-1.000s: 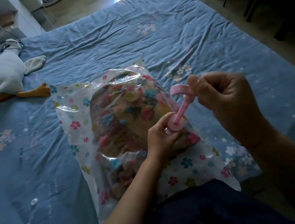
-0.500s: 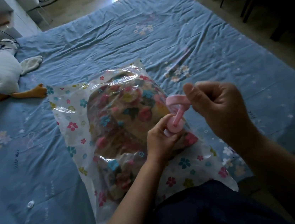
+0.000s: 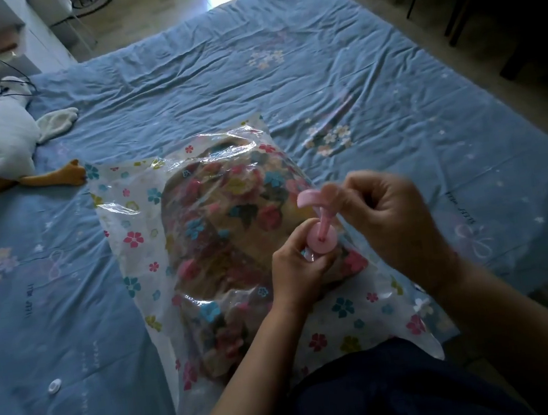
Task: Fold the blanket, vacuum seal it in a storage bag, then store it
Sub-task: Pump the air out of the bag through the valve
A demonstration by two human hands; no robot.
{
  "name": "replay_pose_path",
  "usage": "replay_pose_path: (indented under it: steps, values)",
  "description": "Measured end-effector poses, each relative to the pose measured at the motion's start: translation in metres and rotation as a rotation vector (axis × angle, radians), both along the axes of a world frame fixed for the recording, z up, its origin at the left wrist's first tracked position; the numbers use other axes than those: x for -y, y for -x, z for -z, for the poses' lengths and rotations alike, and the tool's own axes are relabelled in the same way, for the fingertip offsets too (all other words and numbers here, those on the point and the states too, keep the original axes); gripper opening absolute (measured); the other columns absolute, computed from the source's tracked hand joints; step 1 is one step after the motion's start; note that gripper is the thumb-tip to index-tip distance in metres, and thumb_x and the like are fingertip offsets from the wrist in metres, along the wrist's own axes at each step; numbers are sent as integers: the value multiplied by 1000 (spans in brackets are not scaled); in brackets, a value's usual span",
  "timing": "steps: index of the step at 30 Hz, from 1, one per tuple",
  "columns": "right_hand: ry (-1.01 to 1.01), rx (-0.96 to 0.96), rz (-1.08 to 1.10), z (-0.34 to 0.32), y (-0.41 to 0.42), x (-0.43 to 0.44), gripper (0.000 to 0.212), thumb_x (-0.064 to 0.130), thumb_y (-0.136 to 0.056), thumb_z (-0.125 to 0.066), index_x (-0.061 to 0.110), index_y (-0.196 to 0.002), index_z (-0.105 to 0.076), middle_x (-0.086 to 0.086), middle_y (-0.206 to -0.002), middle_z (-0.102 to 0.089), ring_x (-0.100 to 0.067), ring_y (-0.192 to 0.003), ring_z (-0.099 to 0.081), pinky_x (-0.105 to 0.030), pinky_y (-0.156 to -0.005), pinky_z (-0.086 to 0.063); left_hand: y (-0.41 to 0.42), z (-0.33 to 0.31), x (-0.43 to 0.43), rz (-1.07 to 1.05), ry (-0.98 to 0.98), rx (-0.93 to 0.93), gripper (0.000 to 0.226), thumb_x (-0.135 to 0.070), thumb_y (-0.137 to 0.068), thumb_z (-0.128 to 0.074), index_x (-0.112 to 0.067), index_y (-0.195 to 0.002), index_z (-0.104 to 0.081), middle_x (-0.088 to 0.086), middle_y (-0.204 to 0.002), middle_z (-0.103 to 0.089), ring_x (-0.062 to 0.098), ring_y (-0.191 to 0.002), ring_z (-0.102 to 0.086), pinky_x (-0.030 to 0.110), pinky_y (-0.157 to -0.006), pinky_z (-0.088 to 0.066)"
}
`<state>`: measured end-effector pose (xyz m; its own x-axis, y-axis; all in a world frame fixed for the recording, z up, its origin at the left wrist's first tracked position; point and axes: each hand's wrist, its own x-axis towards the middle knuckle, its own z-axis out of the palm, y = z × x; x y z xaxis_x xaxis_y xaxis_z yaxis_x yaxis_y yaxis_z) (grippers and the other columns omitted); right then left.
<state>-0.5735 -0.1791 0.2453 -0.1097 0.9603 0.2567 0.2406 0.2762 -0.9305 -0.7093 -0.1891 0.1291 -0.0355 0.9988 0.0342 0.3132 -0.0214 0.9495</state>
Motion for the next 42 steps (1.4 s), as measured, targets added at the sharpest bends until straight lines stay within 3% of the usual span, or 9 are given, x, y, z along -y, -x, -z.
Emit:
replay_pose_path:
  steps: [5, 10, 14, 20, 24, 28, 31, 35, 42]
  values:
    - [306, 279, 13, 55, -3, -3, 60, 59, -78, -64, 6, -57, -48, 0, -51, -42, -10, -50, -40, -41, -53, -41, -2, -6, 3, -3, -6, 22, 39, -33, -70, -80, -28, -106, -68, -16, -98, -72, 1, -94, -68, 27, -84, -56]
    - [26, -10, -25, -20, -3, 1, 61, 46, -89, -59, -10, -64, -54, -11, -48, -37, -10, -45, -33, -22, -43, -29, 3, -3, -5, 0, -23, -12, 51, -20, -72, -85, -21, -119, -67, -10, -108, -72, 4, -100, -67, 35, -89, -55]
    - [-16, -70, -28, -17, -6, 3, 54, 38, -91, -56, -4, -58, -45, -5, -47, -36, -10, -44, -33, -22, -44, -29, 0, -2, 0, -10, 9, 22, 49, -19, -72, -85, -24, -118, -67, -13, -109, -72, 2, -102, -66, 32, -90, -55]
    - [284, 218, 7, 48, -5, -2, 67, 71, -73, -57, 7, -56, -52, 8, -46, -41, -6, -45, -38, -27, -49, -34, -1, -10, 0, 11, 8, 44, 38, -21, -73, -83, -33, -106, -68, -19, -96, -72, 1, -92, -68, 27, -82, -56]
    - [87, -29, -47, -7, -6, 1, 54, 48, -86, -56, 2, -58, -54, 4, -47, -40, -5, -45, -37, -20, -46, -31, 4, -5, -4, 16, -8, 4, 43, -23, -73, -84, -22, -113, -69, -11, -104, -73, 2, -96, -67, 26, -85, -54]
    - [19, -197, -144, -25, -10, -3, 44, 35, -91, -55, 10, -55, -49, 2, -49, -38, -11, -46, -34, -21, -46, -31, 4, -4, -2, 8, -1, 12, 49, -18, -72, -85, -35, -113, -64, -19, -105, -70, -1, -101, -66, 23, -89, -53]
    - [211, -43, -98, 19, -7, -7, 49, 43, -89, -59, 7, -56, -51, 4, -45, -43, -6, -42, -39, -21, -46, -34, 3, -3, -4, 16, -6, -3, 43, -19, -73, -85, -26, -112, -68, -13, -103, -72, 1, -96, -67, 24, -83, -55]
    - [344, 197, -74, 51, -6, -8, 51, 54, -77, -57, 8, -55, -54, 1, -49, -46, -9, -47, -43, -31, -52, -36, 3, -5, -1, 8, 6, 27, 40, -19, -73, -84, -32, -107, -68, -16, -99, -73, 2, -94, -68, 28, -83, -56]
    - [102, -279, -222, -25, -10, -3, 39, 35, -89, -61, 22, -53, -52, 5, -48, -41, -9, -44, -35, -17, -45, -32, 6, -2, -3, 9, 9, -1, 47, -21, -73, -84, -23, -117, -67, -11, -109, -72, 4, -102, -67, 37, -90, -55]
